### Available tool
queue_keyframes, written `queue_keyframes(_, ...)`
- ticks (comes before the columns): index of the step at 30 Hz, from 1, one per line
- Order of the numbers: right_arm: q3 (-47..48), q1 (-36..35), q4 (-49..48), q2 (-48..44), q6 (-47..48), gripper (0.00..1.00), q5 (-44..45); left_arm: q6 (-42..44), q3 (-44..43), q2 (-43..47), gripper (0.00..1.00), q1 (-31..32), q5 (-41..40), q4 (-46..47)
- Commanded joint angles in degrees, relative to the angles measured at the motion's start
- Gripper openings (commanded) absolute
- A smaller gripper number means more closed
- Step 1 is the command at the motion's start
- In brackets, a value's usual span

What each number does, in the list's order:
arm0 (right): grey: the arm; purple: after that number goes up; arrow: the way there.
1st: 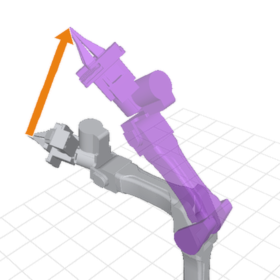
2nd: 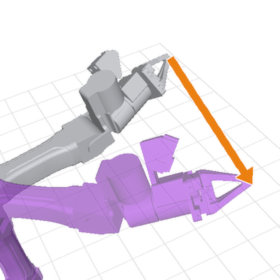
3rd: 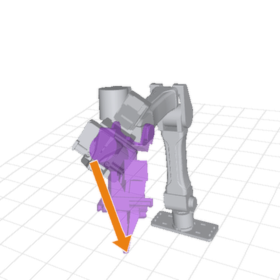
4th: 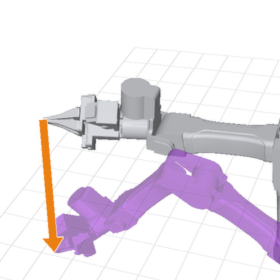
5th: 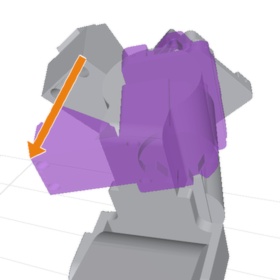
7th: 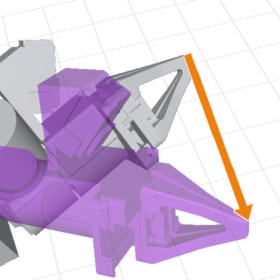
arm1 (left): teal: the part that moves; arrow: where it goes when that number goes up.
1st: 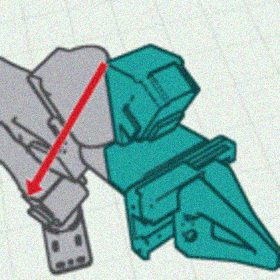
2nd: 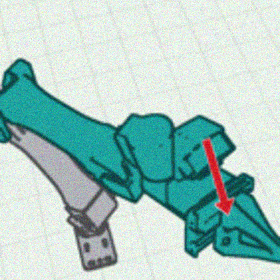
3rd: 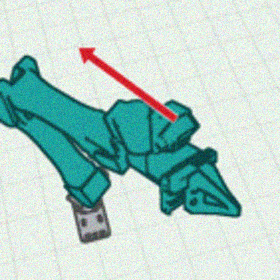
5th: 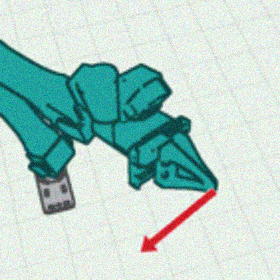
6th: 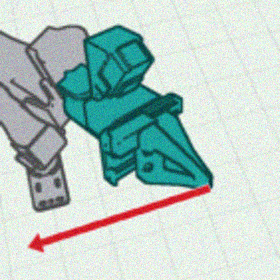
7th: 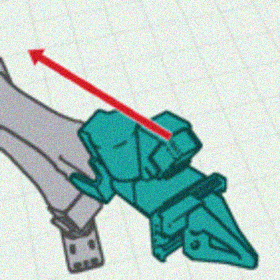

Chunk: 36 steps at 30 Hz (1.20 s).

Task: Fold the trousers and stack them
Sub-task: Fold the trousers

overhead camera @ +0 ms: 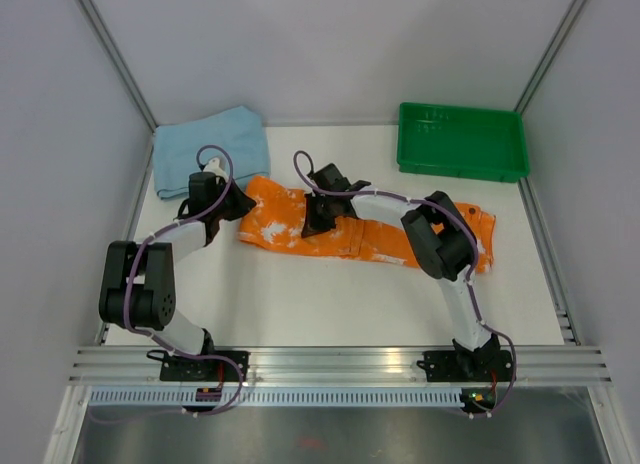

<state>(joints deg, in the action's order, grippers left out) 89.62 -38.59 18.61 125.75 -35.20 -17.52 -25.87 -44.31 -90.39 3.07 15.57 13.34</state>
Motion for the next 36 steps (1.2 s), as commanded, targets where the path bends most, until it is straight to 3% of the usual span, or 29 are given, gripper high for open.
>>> queue_keyframes(1,4.2,-0.8,-1.8,2.2,0.5,0.0,1.3,2.0,-2.9,0.5,0.02,-0.3,0.3,2.1)
queue_keyframes(7,8.4,0.1,3.7,1.4,4.2,0.02,5.4,4.6,-6.0,2.2,0.02,-0.3,2.0,-3.0)
queue_keyframes(9,9.3,1.4,4.8,-2.6,4.4,0.07,6.6,6.1,-7.7,2.6,0.02,-0.5,3.1,-5.9)
queue_keyframes(13,8.5,6.4,8.2,-13.5,5.9,0.26,10.8,6.3,-10.2,3.5,0.02,-1.7,3.4,-9.6)
queue_keyframes(17,2.8,11.8,13.7,-21.4,10.0,0.35,17.2,3.0,-11.6,4.3,0.02,-5.9,4.5,-11.5)
queue_keyframes(18,1.2,12.6,15.6,-22.8,11.8,0.4,19.3,2.5,-11.5,4.8,0.02,-7.9,5.5,-11.8)
queue_keyframes(19,-0.6,13.5,16.2,-25.4,12.6,0.54,21.0,2.1,-11.4,5.1,0.02,-8.9,6.0,-12.0)
queue_keyframes(22,-8.4,14.0,16.5,-29.6,14.1,0.62,23.8,2.4,-11.5,7.0,0.02,-12.0,7.0,-14.8)
queue_keyframes(29,-21.5,14.1,11.3,-32.5,9.5,0.61,22.1,8.7,-13.1,11.1,0.02,-15.6,7.3,-22.5)
queue_keyframes(36,-22.8,13.5,7.8,-29.0,9.1,0.56,17.8,11.7,-16.6,15.2,0.02,-17.7,3.8,-30.4)
